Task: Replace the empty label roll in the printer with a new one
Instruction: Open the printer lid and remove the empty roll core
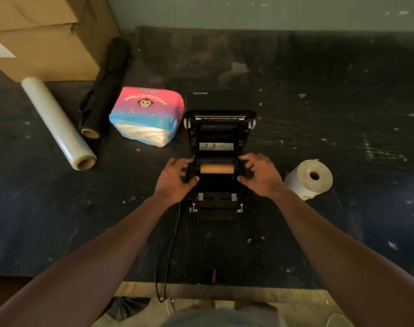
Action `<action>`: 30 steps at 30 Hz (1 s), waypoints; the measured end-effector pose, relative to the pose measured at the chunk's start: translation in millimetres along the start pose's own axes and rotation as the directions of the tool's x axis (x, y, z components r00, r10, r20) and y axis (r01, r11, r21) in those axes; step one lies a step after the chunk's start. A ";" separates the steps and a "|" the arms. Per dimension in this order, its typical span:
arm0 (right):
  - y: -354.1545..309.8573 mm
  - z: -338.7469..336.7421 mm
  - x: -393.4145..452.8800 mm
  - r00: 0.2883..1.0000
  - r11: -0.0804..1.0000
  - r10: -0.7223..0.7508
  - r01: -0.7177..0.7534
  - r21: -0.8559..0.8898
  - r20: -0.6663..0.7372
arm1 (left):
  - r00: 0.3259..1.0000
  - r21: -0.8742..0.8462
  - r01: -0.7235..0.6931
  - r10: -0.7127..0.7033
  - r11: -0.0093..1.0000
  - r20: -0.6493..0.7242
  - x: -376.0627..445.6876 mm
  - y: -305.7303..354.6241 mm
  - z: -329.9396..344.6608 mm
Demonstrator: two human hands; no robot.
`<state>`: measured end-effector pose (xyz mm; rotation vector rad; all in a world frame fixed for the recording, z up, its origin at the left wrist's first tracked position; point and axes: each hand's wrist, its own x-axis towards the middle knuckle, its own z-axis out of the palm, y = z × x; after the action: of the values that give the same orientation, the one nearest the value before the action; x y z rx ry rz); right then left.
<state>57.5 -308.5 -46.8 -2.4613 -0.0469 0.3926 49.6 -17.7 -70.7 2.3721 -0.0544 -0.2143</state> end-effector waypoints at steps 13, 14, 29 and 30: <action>-8.0 -25.4 10.9 0.998 0.923 -0.031 0.047 0.382 -0.050 | 0.999 -0.246 -0.029 0.037 0.969 0.027 25.0 19.9 -19.6; -10.7 -30.1 3.7 0.999 0.878 -0.015 0.032 0.477 -0.038 | 0.999 -0.342 0.007 0.008 0.940 0.043 20.9 27.2 -22.5; 71.9 18.6 -172.8 0.867 0.375 0.490 -0.309 0.874 0.097 | 0.961 -0.402 0.243 -0.163 0.883 0.223 -96.7 56.6 62.0; 87.3 21.2 -178.7 0.835 0.452 0.549 -0.344 0.823 0.047 | 0.961 -0.392 0.240 -0.160 0.888 0.224 -96.8 59.7 65.9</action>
<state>-124.7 -388.4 -67.3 -1.5149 0.7615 0.2545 -55.6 -96.1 -63.0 1.9218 0.1385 -0.4973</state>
